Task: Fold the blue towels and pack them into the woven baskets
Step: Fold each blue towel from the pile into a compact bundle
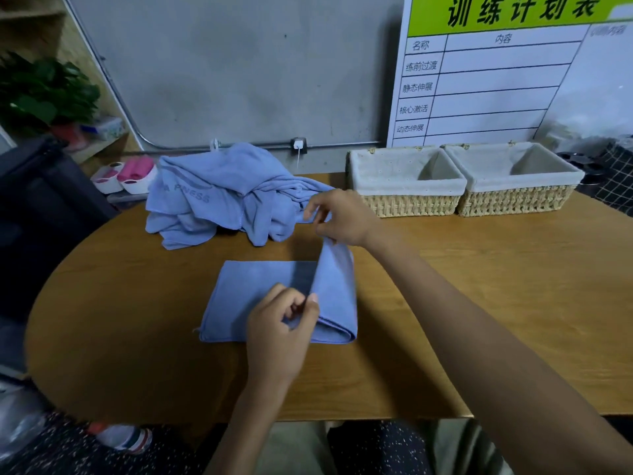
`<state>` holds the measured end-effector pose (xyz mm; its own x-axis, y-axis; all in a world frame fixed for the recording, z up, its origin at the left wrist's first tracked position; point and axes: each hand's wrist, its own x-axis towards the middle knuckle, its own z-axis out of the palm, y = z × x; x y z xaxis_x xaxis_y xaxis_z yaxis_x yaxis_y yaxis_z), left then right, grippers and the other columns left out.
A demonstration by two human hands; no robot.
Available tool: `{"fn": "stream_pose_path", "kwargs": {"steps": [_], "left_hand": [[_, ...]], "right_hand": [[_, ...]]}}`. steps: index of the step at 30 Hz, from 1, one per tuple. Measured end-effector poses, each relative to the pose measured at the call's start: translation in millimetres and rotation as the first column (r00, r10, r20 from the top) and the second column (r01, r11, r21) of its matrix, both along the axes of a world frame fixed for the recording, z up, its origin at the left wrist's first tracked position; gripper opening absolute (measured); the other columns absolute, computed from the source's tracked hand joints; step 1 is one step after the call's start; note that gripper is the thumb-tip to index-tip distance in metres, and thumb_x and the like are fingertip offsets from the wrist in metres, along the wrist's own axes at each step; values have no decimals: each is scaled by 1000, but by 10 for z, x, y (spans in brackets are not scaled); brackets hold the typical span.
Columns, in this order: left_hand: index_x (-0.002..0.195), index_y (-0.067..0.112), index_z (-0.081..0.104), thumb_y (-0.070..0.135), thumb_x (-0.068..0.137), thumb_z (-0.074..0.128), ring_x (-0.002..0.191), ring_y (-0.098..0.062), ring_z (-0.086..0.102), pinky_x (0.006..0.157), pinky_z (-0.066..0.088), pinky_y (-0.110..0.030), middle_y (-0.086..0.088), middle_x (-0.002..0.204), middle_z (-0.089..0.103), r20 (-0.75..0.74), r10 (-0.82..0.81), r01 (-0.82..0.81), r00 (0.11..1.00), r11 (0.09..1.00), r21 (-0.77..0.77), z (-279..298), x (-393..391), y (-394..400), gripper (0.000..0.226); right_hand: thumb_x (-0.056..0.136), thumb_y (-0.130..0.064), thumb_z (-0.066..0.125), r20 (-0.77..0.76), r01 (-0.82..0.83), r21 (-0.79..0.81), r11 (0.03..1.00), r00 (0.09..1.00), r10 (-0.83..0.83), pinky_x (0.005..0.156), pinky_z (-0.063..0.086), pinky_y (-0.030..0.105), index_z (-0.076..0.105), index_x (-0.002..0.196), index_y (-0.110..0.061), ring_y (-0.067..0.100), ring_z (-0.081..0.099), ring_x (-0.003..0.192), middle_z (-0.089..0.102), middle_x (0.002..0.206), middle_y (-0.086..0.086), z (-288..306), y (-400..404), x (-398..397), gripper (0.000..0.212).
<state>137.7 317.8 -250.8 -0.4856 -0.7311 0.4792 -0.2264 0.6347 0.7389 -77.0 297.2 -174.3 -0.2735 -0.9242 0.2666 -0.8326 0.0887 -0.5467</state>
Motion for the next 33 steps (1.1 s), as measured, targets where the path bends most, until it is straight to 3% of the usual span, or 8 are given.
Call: {"fn": "stream_pose_path", "kwargs": {"steps": [2, 7, 11, 15, 19, 22, 27, 33], "left_hand": [[59, 15, 41, 41, 91, 57, 59, -17, 43, 53, 28, -21, 3, 61, 40, 66, 62, -62, 996, 998, 1, -41, 140, -90, 45], [55, 22, 35, 38, 86, 60, 52, -12, 38, 52, 27, -30, 6, 57, 35, 257, 146, -120, 955, 986, -112, -267, 432, -312, 43], [56, 27, 20, 29, 78, 59, 53, -11, 27, 62, 23, -30, 7, 54, 22, 300, 160, -106, 941, 976, -189, -338, 443, -346, 44], [58, 29, 16, 28, 77, 58, 54, -10, 26, 61, 24, -30, 7, 55, 21, 297, 159, -106, 942, 977, -186, -361, 417, -366, 46], [62, 25, 32, 36, 82, 50, 61, -12, 39, 62, 34, -34, 6, 63, 35, 305, 132, -96, 943, 987, -128, -396, 438, -479, 29], [82, 29, 55, 39, 85, 49, 81, -15, 55, 73, 47, -42, 11, 86, 51, 292, 162, -107, 943, 975, -195, -318, 444, -499, 12], [106, 32, 68, 49, 85, 64, 108, -11, 56, 92, 41, -38, 12, 115, 57, 359, -152, 292, 921, 879, -378, -273, 350, -129, 28], [112, 37, 63, 61, 75, 71, 122, -3, 51, 100, 40, -41, 21, 125, 54, 440, -197, 344, 876, 894, -286, -317, 367, -199, 44]], "right_hand": [[80, -3, 62, -82, -21, 63, 998, 996, 26, 67, 49, 26, 72, 91, -17, 16, 64, 77, 72, 84, 4, -36, -224, 153, 20], [87, -6, 65, -52, -115, 180, 977, 991, 127, 56, 35, 8, 73, 96, -6, 3, 50, 66, 67, 86, -1, -386, -471, 368, 13], [95, -25, 64, 11, -51, 117, 992, 999, 50, 68, 41, 28, 74, 87, -13, 12, 60, 80, 72, 90, 1, -752, -368, 338, 17], [97, -34, 62, 133, -10, 39, 999, 991, 5, 74, 46, 29, 70, 81, -25, 8, 62, 84, 70, 89, -9, -856, -208, 200, 19], [95, -33, 65, 206, 50, 54, 997, 977, -60, 73, 48, 30, 73, 86, -20, 4, 64, 84, 72, 89, -12, -897, 78, 44, 18], [92, -32, 69, 259, 107, 1, 994, 960, -104, 69, 48, 26, 71, 89, -23, 2, 64, 80, 72, 87, -12, -978, 392, -8, 10], [87, -34, 75, 261, 135, -47, 990, 958, -118, 59, 38, 13, 69, 102, -26, -1, 59, 68, 65, 74, -13, -1050, 841, 54, 18], [87, -36, 74, 287, 120, -19, 993, 952, -110, 57, 41, 26, 60, 115, -31, 3, 56, 59, 62, 65, -11, -1012, 1091, 128, 31]]}}
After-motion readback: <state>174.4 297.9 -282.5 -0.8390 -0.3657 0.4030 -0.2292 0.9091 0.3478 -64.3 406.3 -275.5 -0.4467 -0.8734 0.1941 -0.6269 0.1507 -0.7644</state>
